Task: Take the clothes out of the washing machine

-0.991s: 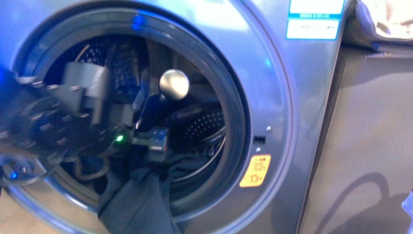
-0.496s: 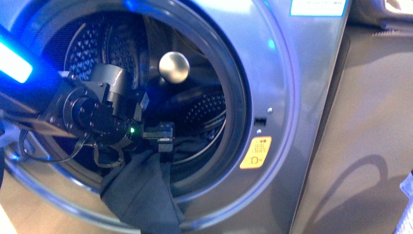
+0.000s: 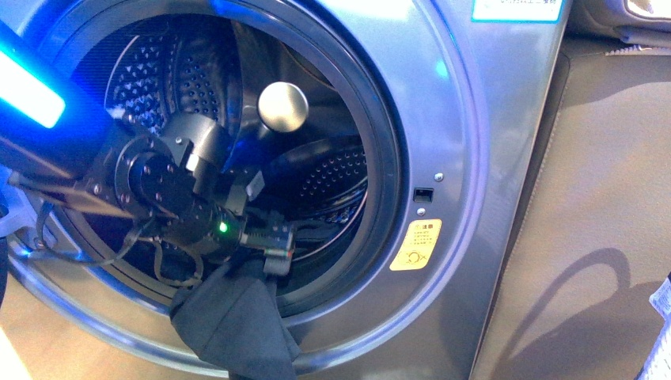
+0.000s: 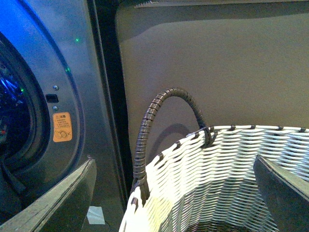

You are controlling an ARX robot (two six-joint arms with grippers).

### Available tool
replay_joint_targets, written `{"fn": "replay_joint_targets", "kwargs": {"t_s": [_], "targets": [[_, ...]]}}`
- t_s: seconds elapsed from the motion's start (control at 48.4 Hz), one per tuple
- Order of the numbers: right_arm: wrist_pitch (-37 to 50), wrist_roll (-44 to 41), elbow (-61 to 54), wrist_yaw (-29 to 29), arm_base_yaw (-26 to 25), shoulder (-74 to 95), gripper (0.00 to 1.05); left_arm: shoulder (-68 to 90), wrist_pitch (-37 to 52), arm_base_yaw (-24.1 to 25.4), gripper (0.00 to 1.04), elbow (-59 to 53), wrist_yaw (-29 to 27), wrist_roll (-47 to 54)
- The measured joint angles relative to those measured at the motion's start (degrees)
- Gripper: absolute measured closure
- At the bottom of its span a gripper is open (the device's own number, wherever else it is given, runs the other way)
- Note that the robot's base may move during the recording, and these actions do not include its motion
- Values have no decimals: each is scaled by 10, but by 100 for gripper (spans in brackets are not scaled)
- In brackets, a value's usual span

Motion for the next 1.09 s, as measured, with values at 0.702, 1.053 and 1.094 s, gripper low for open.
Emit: {"fn": "replay_joint_targets", "kwargs": {"t_s": [0.702, 1.053, 1.094], "targets": [[0, 0, 0, 0, 0, 0, 8, -23, 61, -12, 7, -100, -85, 112], [0, 0, 0, 0, 0, 0, 8, -24, 58, -18, 7, -104, -109, 97], [0, 0, 0, 0, 0, 0, 8, -22, 59, -20, 7, -101, -115, 96]]}}
